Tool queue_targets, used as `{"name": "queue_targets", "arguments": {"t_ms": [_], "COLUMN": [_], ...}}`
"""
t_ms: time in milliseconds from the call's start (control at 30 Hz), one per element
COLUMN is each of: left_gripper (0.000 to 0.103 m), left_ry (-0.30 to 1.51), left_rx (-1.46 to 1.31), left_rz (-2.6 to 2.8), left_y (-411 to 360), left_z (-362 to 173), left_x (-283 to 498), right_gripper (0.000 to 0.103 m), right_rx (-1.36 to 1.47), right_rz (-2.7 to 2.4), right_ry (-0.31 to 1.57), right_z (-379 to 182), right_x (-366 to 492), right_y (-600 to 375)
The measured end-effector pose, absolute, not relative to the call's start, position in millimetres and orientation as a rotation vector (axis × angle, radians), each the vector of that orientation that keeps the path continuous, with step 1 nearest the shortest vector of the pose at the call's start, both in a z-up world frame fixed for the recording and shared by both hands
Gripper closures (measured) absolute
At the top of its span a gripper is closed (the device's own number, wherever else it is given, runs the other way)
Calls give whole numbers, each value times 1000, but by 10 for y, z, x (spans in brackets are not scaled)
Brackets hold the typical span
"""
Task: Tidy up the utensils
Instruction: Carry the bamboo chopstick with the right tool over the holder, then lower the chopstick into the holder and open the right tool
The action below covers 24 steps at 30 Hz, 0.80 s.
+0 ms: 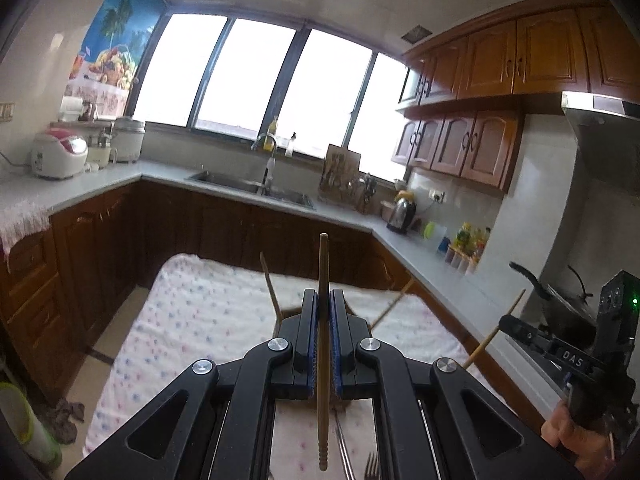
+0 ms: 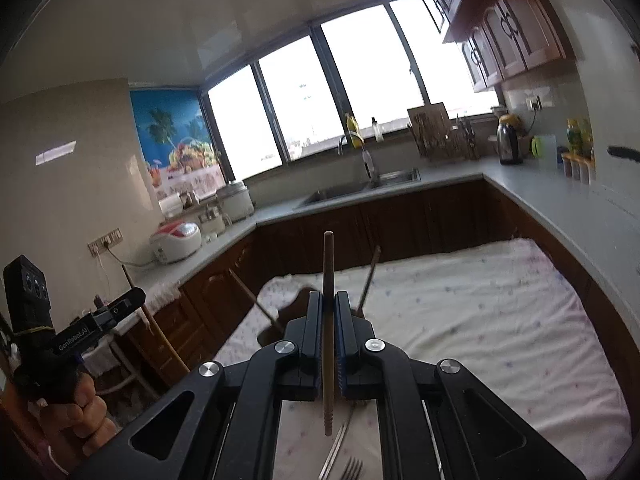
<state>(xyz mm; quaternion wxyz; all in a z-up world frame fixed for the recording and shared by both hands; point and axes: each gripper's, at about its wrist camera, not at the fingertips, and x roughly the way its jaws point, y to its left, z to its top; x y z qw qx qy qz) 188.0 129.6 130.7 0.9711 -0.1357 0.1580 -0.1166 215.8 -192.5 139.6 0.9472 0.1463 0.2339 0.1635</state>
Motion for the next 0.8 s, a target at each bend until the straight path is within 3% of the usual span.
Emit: {"name": "queue_targets", "arguments": {"t_ms": [433, 800], "left_gripper": [99, 99], "left_ry": [166, 223], "left_rx": [-304, -352], "left_rz": [-188, -105], "left_y": [1292, 1032], "left_z": [1358, 552], "left_x": [2583, 3156], "right_gripper": [97, 97], "right_rx": [288, 296], "right_rz": [333, 303], "right_ry": [366, 412], "right_z": [1631, 1130], "right_x": [2816, 3114], "right_y": [-1821, -1783]}}
